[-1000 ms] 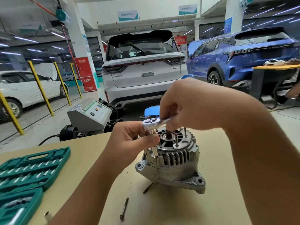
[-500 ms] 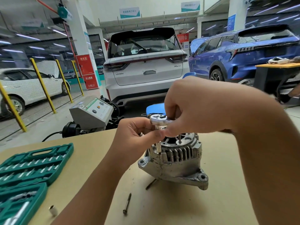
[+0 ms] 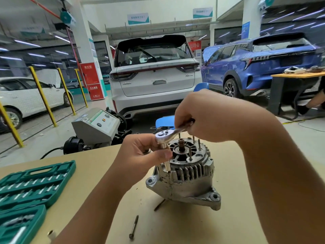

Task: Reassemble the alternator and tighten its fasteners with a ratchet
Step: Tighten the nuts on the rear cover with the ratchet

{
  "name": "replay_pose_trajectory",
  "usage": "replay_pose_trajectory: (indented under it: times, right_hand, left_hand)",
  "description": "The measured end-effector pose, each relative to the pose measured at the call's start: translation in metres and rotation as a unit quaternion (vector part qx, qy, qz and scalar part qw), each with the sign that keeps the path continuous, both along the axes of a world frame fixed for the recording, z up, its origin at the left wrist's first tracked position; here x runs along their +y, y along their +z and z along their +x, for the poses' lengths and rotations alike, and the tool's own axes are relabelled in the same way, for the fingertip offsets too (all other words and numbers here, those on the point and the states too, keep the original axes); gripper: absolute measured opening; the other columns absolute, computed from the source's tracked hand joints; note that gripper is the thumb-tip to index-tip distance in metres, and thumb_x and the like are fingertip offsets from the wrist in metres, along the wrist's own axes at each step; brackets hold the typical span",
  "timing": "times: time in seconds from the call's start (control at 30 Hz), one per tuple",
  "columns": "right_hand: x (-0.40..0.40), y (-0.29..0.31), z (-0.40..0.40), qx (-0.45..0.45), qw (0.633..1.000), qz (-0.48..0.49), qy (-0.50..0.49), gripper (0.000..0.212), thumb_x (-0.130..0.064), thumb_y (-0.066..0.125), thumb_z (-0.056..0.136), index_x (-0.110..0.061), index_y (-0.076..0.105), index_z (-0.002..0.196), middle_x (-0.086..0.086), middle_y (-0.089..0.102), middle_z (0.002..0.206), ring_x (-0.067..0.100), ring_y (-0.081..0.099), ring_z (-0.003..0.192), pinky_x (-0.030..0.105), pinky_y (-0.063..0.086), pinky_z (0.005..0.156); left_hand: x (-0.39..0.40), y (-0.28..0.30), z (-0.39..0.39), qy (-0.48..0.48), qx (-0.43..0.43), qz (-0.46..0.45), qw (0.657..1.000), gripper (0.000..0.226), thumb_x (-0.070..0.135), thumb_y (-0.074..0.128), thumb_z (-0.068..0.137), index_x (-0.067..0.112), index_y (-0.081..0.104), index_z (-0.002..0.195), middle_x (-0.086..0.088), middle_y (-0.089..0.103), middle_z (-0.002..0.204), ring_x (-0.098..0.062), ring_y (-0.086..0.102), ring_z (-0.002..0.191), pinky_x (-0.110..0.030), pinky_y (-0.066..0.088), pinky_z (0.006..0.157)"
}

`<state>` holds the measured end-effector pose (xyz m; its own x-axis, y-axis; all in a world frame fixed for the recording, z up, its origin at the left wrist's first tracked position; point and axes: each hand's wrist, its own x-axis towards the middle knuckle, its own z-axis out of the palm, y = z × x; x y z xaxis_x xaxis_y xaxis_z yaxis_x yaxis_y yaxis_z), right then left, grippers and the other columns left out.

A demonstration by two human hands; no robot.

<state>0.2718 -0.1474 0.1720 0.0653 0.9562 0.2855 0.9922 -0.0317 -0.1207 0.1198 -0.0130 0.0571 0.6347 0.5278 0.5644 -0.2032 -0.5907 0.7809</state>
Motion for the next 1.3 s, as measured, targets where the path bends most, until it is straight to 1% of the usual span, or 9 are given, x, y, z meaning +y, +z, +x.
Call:
replay_pose_trajectory:
  times: [0.17, 0.33, 0.53, 0.73, 0.9, 1.07, 1.13, 1.2, 1.3]
  right_hand:
    - [-0.006, -0.001, -0.006, -0.043, 0.998, -0.030, 0.028, 0.012, -0.035, 0.074, 0.080, -0.025, 0.073, 0.074, -0.012, 0.063, 0.057, 0.004, 0.056, 0.049, 0.015, 0.039, 0.041]
    - [-0.007, 0.001, 0.003, 0.018, 1.000, -0.015, 0.010, 0.015, -0.017, 0.069, 0.089, -0.030, 0.077, 0.092, -0.010, 0.071, 0.080, 0.009, 0.066, 0.075, 0.031, 0.059, 0.070]
    - [-0.019, 0.006, 0.001, 0.022, 0.995, -0.083, 0.055, 0.019, -0.043, 0.077, 0.073, -0.024, 0.073, 0.074, -0.014, 0.068, 0.059, 0.000, 0.059, 0.050, 0.027, 0.057, 0.054]
    - [-0.001, 0.000, 0.007, 0.009, 1.000, -0.009, -0.001, 0.009, -0.020, 0.070, 0.088, -0.027, 0.076, 0.090, -0.009, 0.067, 0.072, 0.010, 0.062, 0.066, 0.024, 0.047, 0.053]
    - [-0.012, 0.004, 0.007, 0.033, 0.995, -0.094, 0.028, 0.009, -0.033, 0.078, 0.079, -0.028, 0.072, 0.083, -0.011, 0.072, 0.068, 0.004, 0.066, 0.060, 0.024, 0.051, 0.054]
    - [0.001, -0.001, 0.003, 0.003, 1.000, 0.004, 0.003, 0.006, -0.031, 0.074, 0.085, -0.029, 0.076, 0.091, -0.008, 0.069, 0.078, 0.012, 0.064, 0.068, 0.026, 0.047, 0.054]
    - [-0.007, 0.001, 0.004, 0.049, 0.996, -0.072, 0.035, 0.016, -0.042, 0.079, 0.080, -0.028, 0.075, 0.087, -0.010, 0.071, 0.066, 0.005, 0.068, 0.058, 0.023, 0.047, 0.051]
    - [-0.011, 0.003, 0.006, 0.059, 0.994, -0.088, 0.040, 0.012, -0.034, 0.080, 0.081, -0.031, 0.073, 0.090, -0.015, 0.071, 0.065, 0.001, 0.067, 0.057, 0.024, 0.050, 0.055]
    - [-0.002, 0.000, 0.006, 0.012, 1.000, -0.009, -0.006, 0.029, -0.010, 0.067, 0.089, -0.036, 0.076, 0.098, -0.013, 0.068, 0.082, 0.008, 0.063, 0.076, 0.028, 0.055, 0.067]
  left_hand:
    - [-0.002, -0.002, 0.007, -0.002, -0.008, 0.007, 1.000, 0.022, 0.028, 0.081, 0.079, 0.019, 0.083, 0.099, -0.016, 0.077, 0.088, -0.046, 0.070, 0.086, -0.061, 0.059, 0.081]
    - [-0.002, 0.002, 0.000, -0.021, 0.006, -0.001, 1.000, 0.018, 0.032, 0.083, 0.077, 0.019, 0.082, 0.089, -0.011, 0.074, 0.079, -0.030, 0.068, 0.076, -0.039, 0.060, 0.071]
    - [-0.002, -0.001, 0.005, -0.010, -0.003, 0.004, 1.000, 0.022, 0.034, 0.082, 0.076, 0.019, 0.083, 0.093, -0.016, 0.076, 0.083, -0.048, 0.069, 0.082, -0.060, 0.060, 0.078]
    - [-0.002, 0.001, 0.002, -0.011, 0.000, -0.012, 1.000, 0.018, 0.034, 0.080, 0.074, 0.022, 0.082, 0.087, -0.008, 0.076, 0.079, -0.027, 0.073, 0.077, -0.030, 0.057, 0.070]
    - [-0.001, -0.002, 0.006, -0.010, -0.001, 0.003, 1.000, 0.021, 0.033, 0.081, 0.076, 0.018, 0.083, 0.092, -0.013, 0.076, 0.082, -0.044, 0.069, 0.081, -0.051, 0.061, 0.075]
    - [0.000, 0.001, 0.001, -0.036, -0.002, -0.028, 0.999, 0.016, 0.027, 0.080, 0.074, 0.020, 0.082, 0.088, -0.006, 0.075, 0.079, -0.031, 0.071, 0.078, -0.035, 0.059, 0.071]
    - [0.000, -0.001, 0.005, -0.030, -0.003, -0.013, 0.999, 0.021, 0.026, 0.080, 0.077, 0.019, 0.083, 0.096, -0.014, 0.077, 0.087, -0.041, 0.072, 0.085, -0.052, 0.062, 0.079]
    - [0.000, -0.002, 0.006, -0.024, -0.004, -0.004, 1.000, 0.023, 0.028, 0.081, 0.077, 0.019, 0.083, 0.098, -0.018, 0.076, 0.088, -0.046, 0.070, 0.086, -0.062, 0.059, 0.084]
    - [0.002, -0.001, 0.003, -0.029, 0.002, -0.012, 1.000, 0.016, 0.032, 0.082, 0.075, 0.022, 0.083, 0.087, -0.006, 0.074, 0.077, -0.038, 0.070, 0.077, -0.045, 0.062, 0.075]
